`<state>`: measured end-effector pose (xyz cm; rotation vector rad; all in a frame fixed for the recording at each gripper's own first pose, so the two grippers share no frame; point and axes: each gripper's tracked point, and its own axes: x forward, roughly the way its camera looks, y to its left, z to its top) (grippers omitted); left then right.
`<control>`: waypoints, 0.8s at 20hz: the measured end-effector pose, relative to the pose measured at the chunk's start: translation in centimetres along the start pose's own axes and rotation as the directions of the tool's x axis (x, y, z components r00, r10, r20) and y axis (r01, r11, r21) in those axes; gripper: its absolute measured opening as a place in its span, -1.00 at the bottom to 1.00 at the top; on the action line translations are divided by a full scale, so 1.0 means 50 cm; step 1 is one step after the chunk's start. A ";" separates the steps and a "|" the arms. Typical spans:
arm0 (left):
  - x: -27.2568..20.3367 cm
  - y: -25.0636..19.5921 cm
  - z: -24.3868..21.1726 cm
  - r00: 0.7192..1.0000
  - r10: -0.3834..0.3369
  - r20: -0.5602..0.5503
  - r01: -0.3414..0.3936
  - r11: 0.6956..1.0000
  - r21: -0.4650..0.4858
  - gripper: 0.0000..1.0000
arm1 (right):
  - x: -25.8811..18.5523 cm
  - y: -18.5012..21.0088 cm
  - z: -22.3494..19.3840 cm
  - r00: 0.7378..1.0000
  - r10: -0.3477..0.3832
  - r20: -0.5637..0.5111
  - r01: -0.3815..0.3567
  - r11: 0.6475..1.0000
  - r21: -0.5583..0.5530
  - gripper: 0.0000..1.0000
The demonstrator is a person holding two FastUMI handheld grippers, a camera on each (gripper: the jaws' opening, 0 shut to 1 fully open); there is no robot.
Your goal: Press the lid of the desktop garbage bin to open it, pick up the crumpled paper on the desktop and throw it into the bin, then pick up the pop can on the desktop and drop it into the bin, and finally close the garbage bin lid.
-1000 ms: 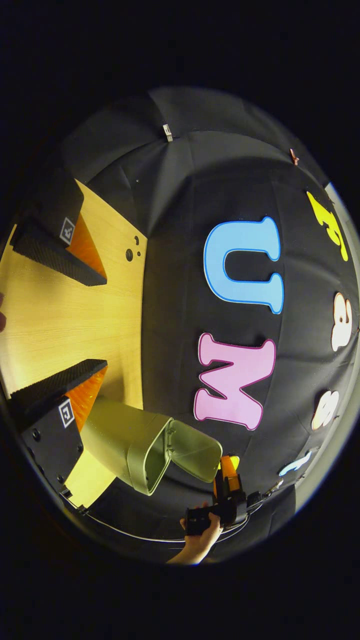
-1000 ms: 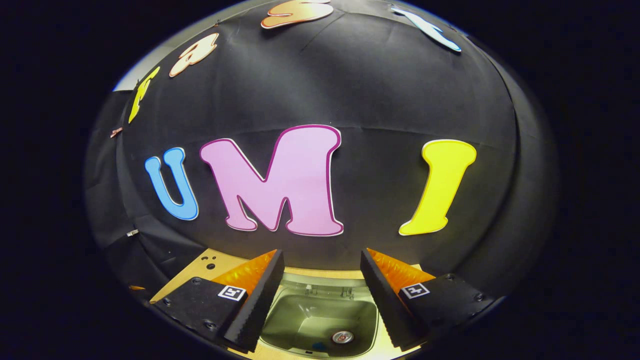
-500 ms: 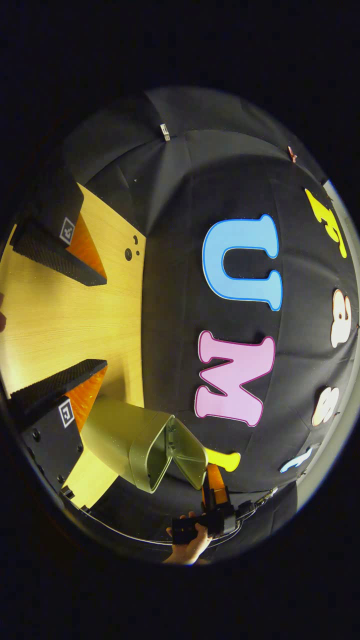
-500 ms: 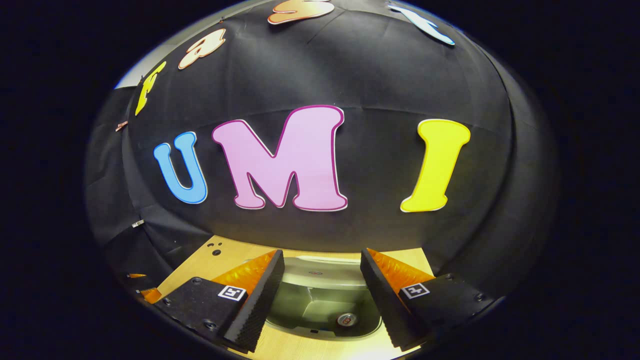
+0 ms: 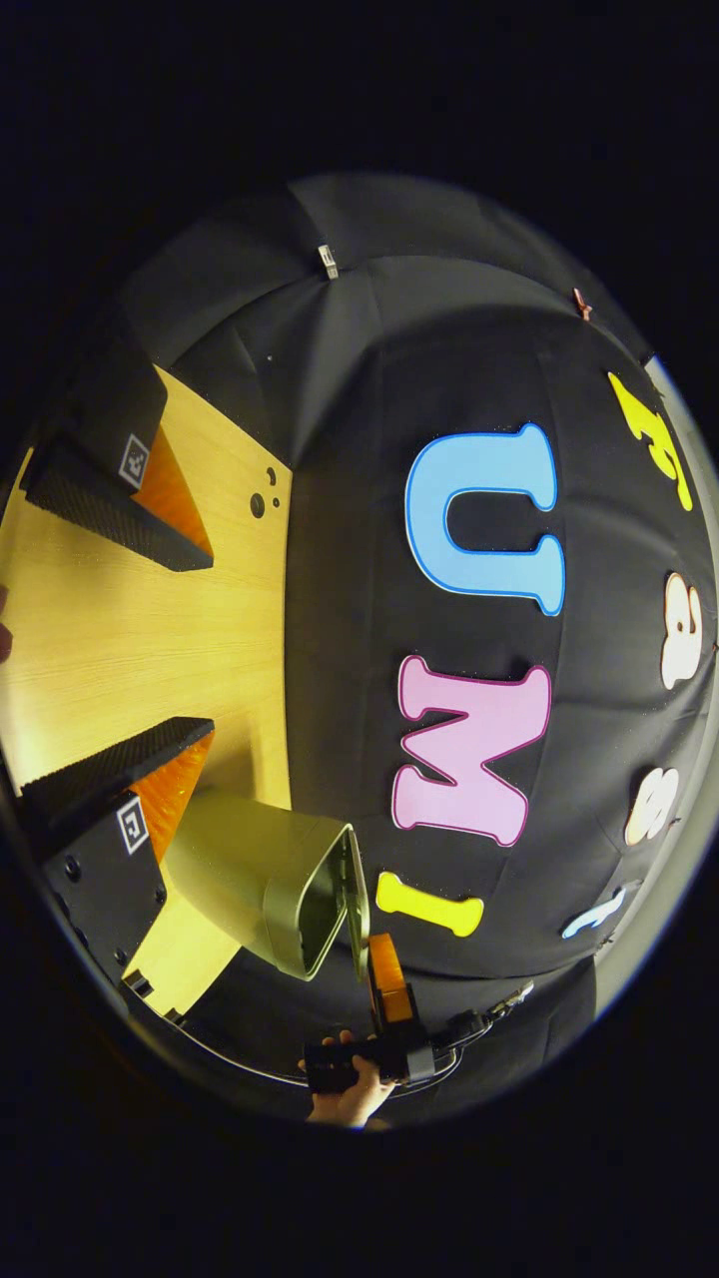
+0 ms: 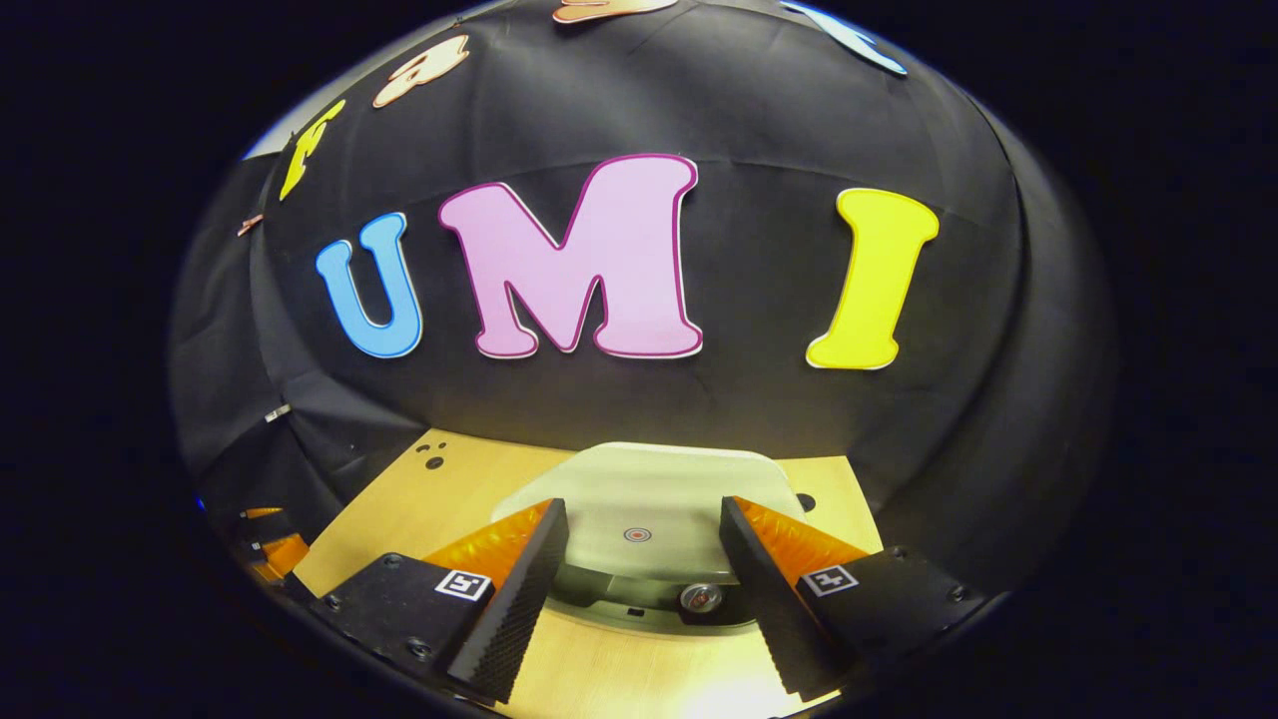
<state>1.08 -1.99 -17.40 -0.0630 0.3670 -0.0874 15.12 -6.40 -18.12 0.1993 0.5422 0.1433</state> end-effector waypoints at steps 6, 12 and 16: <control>-0.001 0.004 -0.003 1.000 0.003 -0.001 -0.003 1.000 -0.003 0.91 | 0.002 0.005 -0.054 0.999 0.002 -0.053 -0.003 1.000 -0.018 0.93; 0.001 0.002 -0.008 1.000 0.003 -0.007 -0.004 1.000 -0.011 0.91 | 0.015 0.006 -0.106 0.994 0.000 -0.113 -0.004 0.999 -0.041 0.94; 0.005 0.000 -0.011 1.000 0.001 -0.011 -0.001 1.000 -0.009 0.91 | 0.024 0.009 -0.124 0.993 0.000 -0.120 -0.005 0.999 -0.039 0.96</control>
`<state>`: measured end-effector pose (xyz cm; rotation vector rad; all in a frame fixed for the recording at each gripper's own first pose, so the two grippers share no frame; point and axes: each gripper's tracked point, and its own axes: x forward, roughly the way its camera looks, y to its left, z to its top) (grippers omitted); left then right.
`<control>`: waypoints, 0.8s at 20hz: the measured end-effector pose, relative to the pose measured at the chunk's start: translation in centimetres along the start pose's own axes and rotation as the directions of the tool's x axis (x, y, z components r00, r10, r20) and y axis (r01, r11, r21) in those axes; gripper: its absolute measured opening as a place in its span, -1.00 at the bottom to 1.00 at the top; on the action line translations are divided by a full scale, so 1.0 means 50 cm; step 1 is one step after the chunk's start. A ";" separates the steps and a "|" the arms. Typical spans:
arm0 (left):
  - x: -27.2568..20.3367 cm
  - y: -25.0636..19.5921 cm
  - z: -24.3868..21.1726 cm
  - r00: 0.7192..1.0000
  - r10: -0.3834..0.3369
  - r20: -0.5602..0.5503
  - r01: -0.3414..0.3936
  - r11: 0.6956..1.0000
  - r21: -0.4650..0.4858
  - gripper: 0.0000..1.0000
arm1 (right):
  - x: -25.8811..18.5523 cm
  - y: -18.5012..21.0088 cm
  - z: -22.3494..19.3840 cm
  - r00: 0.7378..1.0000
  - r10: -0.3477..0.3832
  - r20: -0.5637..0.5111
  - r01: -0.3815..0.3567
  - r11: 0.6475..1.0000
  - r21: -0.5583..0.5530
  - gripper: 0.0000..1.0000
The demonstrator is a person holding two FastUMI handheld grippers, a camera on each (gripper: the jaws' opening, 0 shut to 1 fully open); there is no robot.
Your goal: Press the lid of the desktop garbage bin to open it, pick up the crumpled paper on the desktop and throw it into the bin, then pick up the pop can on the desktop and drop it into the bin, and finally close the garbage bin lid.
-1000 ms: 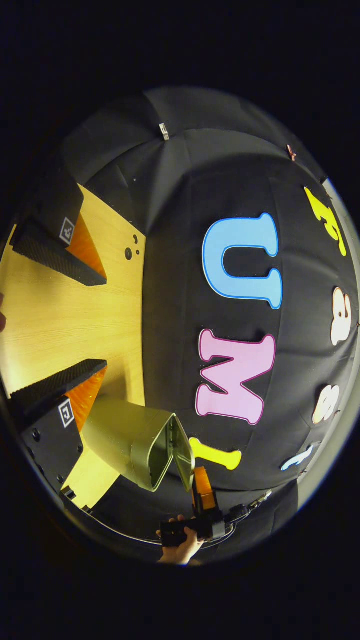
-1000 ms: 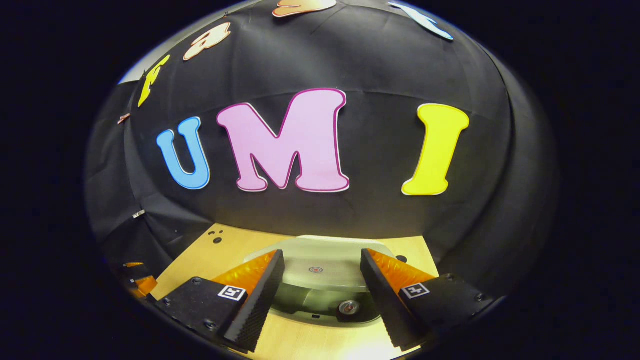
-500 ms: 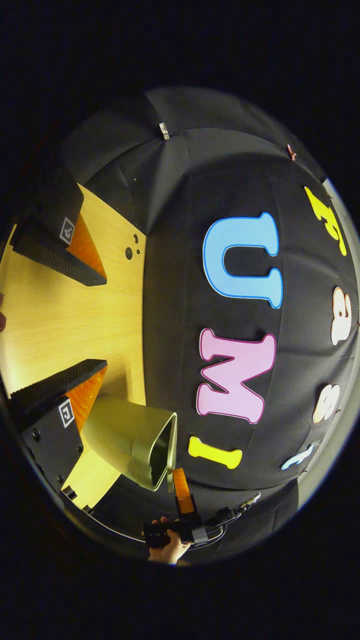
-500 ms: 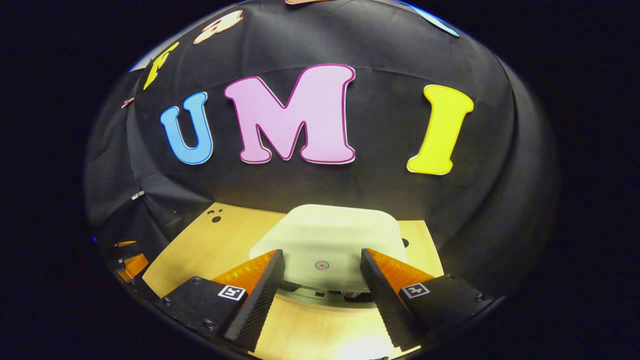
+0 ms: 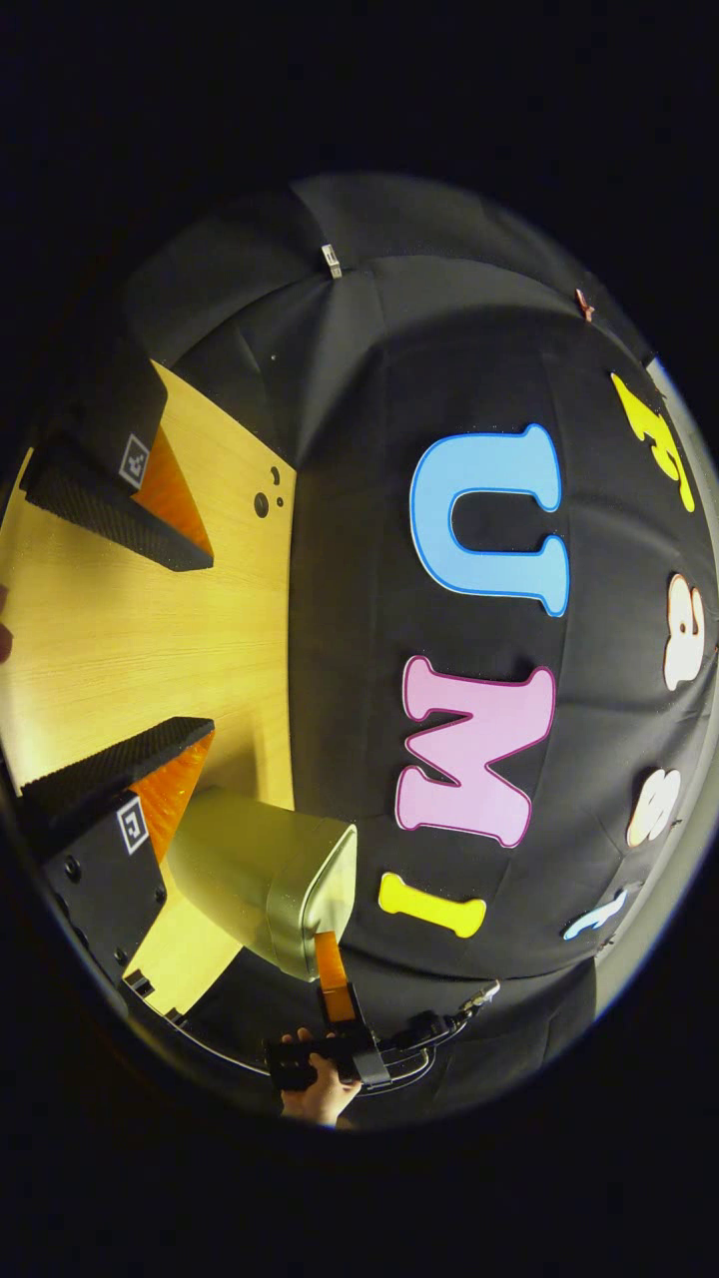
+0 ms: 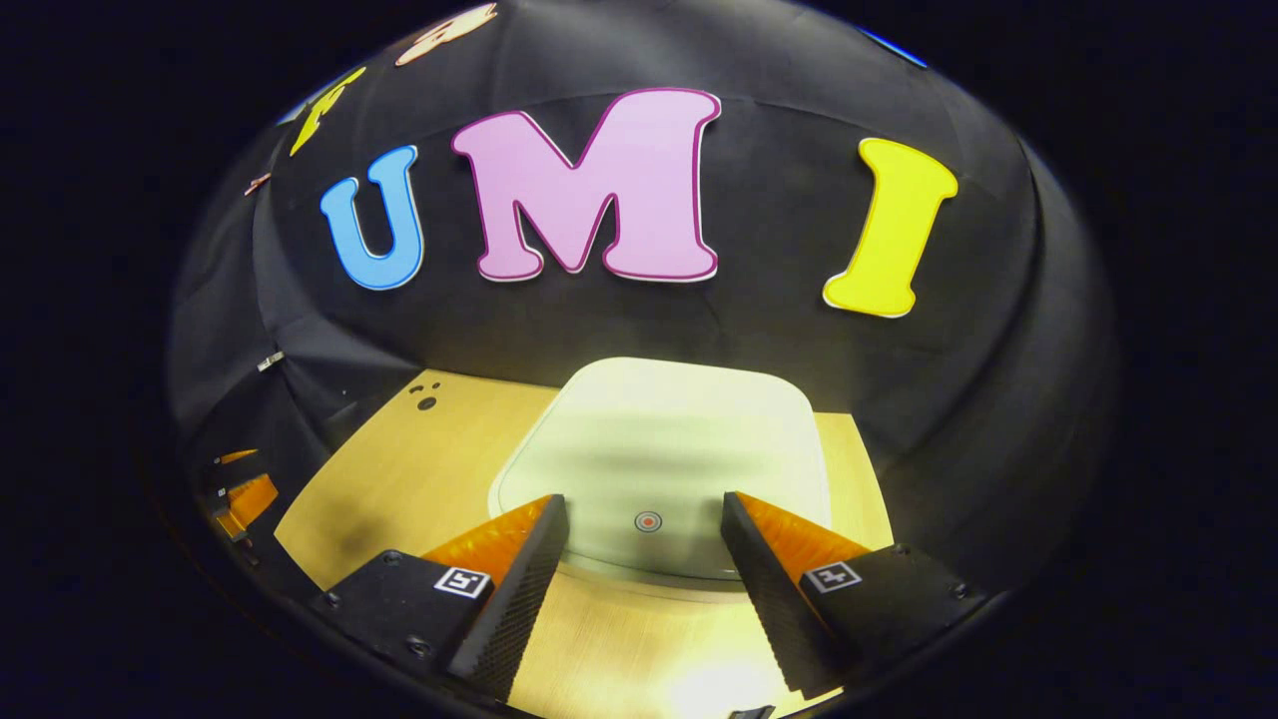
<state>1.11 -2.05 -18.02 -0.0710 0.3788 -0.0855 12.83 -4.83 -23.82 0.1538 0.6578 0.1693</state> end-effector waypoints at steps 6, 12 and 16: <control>0.009 -0.004 -0.006 1.000 -0.004 -0.011 0.003 1.000 -0.024 0.91 | -0.001 -0.004 -0.006 1.000 0.008 0.005 -0.008 1.000 0.022 0.97; 0.011 -0.014 -0.009 1.000 -0.014 -0.014 0.014 1.000 -0.013 0.91 | -0.009 -0.001 -0.002 0.998 0.024 0.061 -0.023 1.000 -0.013 0.97; 0.010 -0.015 -0.003 1.000 -0.018 -0.009 0.018 1.000 -0.004 0.91 | -0.011 0.002 -0.001 0.997 0.040 0.064 -0.040 0.999 0.009 0.94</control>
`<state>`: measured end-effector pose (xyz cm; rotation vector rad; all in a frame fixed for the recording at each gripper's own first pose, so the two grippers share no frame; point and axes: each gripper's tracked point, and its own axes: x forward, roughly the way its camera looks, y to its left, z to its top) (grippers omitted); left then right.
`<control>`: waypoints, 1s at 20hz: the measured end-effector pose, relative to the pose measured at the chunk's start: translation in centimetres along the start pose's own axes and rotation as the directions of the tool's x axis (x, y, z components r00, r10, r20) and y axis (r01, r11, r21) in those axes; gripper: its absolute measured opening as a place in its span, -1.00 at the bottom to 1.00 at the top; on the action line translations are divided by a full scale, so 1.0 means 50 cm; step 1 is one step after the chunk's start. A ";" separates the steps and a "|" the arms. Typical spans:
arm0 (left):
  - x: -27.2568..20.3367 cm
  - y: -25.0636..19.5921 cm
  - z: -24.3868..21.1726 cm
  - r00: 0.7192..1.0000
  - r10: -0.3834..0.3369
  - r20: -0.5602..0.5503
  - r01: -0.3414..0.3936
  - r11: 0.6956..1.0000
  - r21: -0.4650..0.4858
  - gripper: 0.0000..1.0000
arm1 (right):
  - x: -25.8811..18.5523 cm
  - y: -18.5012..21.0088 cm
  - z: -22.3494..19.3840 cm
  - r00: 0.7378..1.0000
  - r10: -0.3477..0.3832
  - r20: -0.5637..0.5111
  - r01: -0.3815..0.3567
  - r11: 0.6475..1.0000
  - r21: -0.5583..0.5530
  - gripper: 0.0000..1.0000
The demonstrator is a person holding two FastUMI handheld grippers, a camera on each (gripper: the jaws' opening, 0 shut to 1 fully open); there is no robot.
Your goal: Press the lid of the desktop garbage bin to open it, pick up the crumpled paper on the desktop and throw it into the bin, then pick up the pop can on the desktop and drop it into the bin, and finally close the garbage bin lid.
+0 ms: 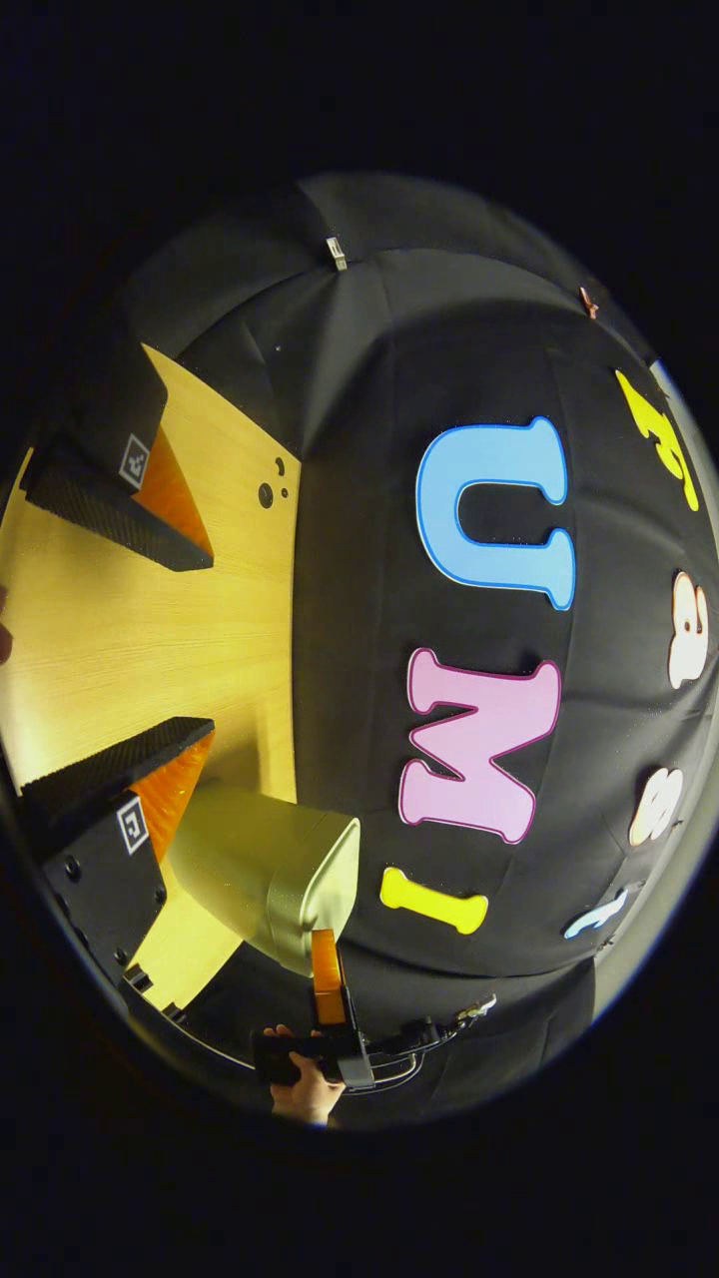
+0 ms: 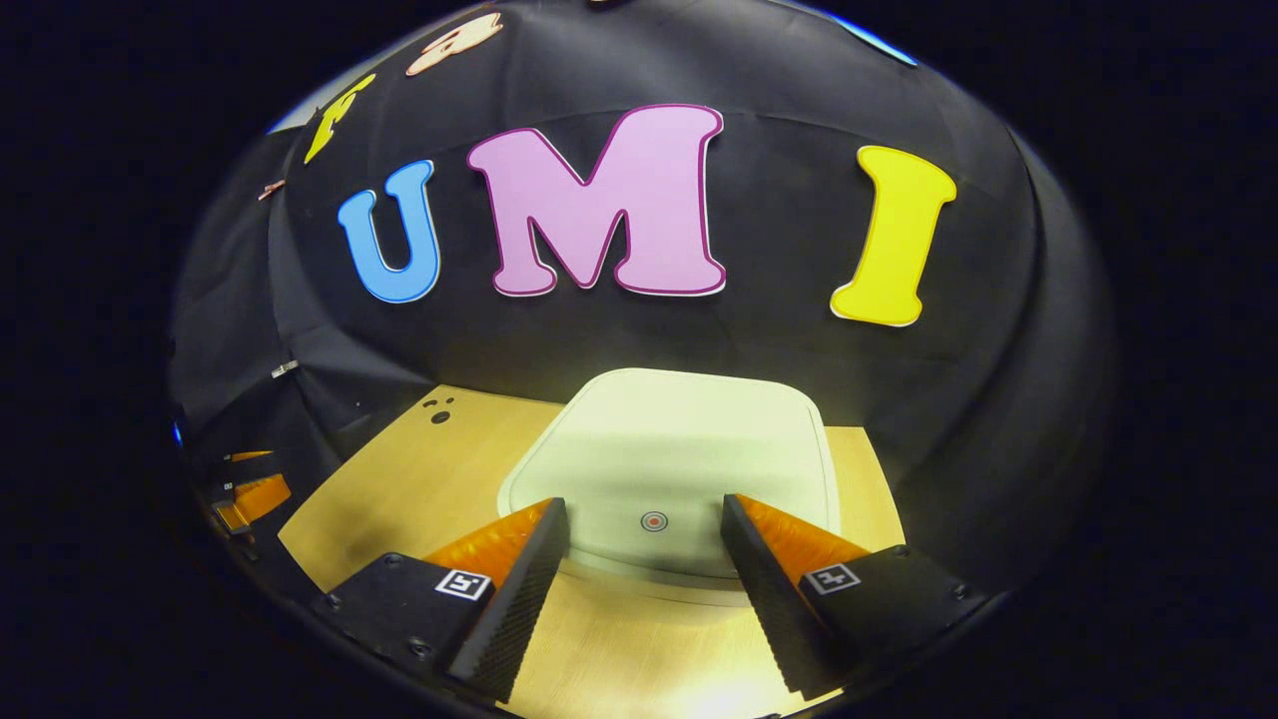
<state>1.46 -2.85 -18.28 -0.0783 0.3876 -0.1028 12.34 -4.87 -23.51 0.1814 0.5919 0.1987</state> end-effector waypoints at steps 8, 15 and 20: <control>0.002 -0.013 0.006 1.000 -0.011 0.007 0.011 1.000 0.004 0.91 | -0.037 0.043 0.040 0.993 0.035 0.114 -0.031 0.999 -0.035 0.95; 0.004 -0.026 0.010 1.000 -0.021 0.007 0.021 1.000 0.009 0.91 | -0.087 0.110 0.047 0.982 0.097 0.162 -0.092 0.995 -0.037 0.94; 0.010 -0.042 0.009 0.999 -0.035 0.007 0.035 0.999 0.014 0.91 | -0.116 0.172 0.016 0.976 0.151 0.157 -0.142 0.988 -0.066 0.94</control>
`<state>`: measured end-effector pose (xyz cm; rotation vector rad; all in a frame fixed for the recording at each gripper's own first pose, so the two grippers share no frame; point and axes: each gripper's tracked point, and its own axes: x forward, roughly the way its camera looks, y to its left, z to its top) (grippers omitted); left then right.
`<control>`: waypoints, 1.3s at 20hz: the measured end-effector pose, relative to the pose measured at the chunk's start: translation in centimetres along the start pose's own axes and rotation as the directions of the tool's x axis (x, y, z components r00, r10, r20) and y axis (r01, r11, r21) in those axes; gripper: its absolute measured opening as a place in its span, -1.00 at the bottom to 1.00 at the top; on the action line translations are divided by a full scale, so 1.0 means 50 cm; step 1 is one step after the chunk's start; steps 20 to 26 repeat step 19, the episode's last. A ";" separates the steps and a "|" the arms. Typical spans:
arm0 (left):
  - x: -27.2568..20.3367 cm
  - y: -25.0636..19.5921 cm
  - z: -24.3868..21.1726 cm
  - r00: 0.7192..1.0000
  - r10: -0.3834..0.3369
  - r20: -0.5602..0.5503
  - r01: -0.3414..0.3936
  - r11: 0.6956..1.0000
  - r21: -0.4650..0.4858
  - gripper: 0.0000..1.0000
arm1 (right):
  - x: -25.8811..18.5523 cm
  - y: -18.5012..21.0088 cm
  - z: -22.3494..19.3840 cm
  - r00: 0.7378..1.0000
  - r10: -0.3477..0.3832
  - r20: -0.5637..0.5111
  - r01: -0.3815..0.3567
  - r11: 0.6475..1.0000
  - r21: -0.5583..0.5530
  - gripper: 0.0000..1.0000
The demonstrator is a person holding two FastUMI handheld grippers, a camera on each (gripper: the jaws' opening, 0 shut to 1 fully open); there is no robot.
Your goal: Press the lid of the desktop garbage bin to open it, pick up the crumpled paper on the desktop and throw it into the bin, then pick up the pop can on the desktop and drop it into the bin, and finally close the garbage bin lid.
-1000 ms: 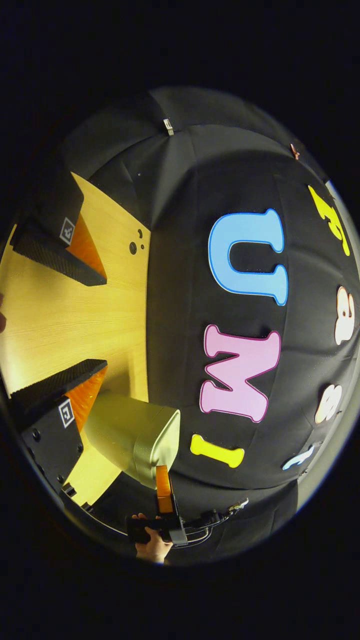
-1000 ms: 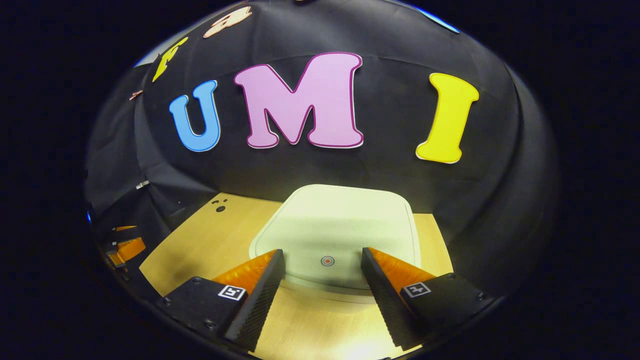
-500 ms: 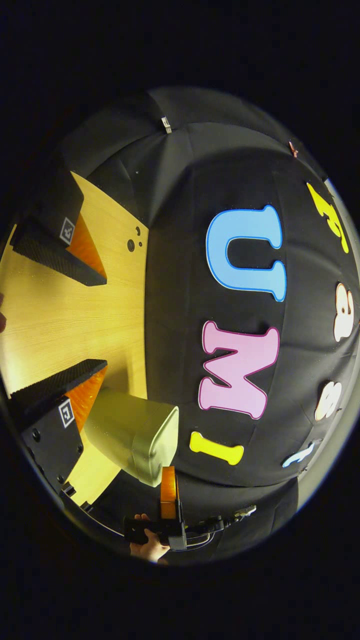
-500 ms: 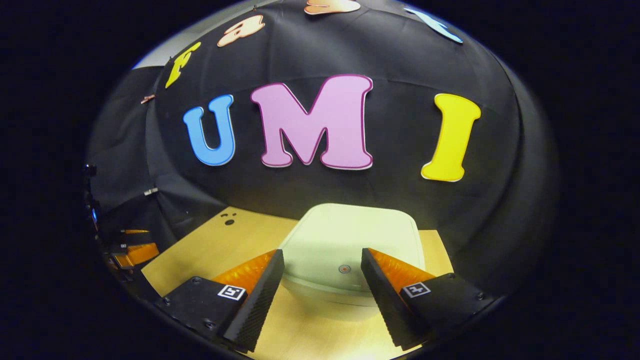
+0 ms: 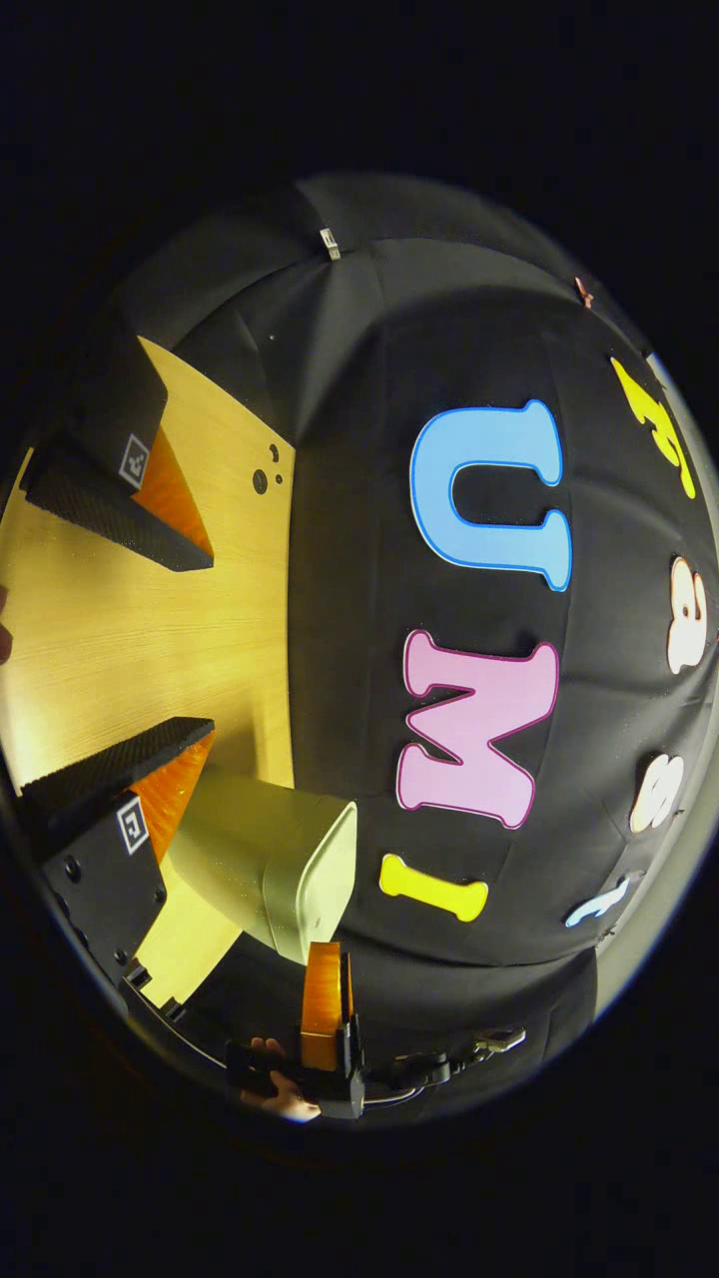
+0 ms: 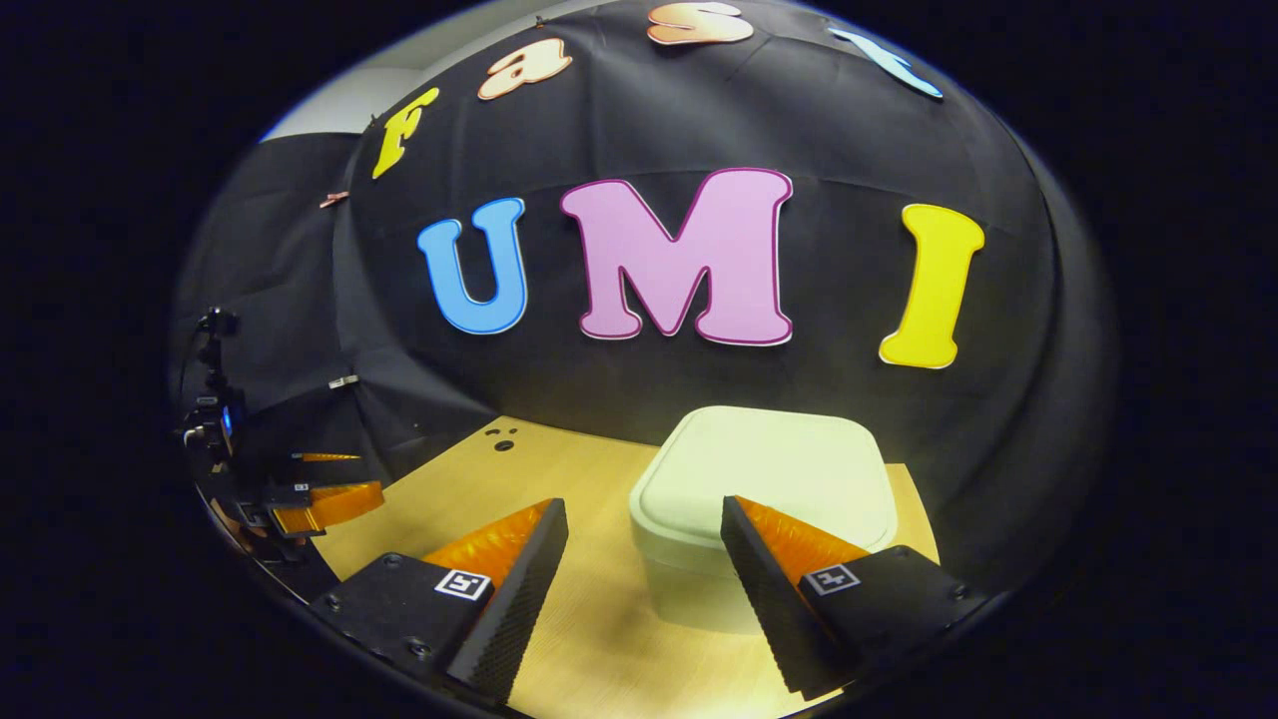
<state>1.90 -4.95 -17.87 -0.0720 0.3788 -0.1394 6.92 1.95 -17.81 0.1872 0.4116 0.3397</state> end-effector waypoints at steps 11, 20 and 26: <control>-0.011 -0.022 -0.001 1.000 -0.019 0.009 0.018 1.000 0.022 0.91 | -0.044 0.110 -0.086 0.999 0.047 -0.017 -0.046 0.999 0.018 0.95; -0.032 -0.007 0.019 0.998 -0.043 0.050 0.041 0.998 0.040 0.91 | -0.072 0.135 -0.080 1.000 -0.011 0.002 0.011 1.000 0.017 0.95; -0.032 -0.007 0.019 0.998 -0.043 0.050 0.041 0.998 0.040 0.91 | -0.072 0.135 -0.080 1.000 -0.011 0.002 0.011 1.000 0.017 0.95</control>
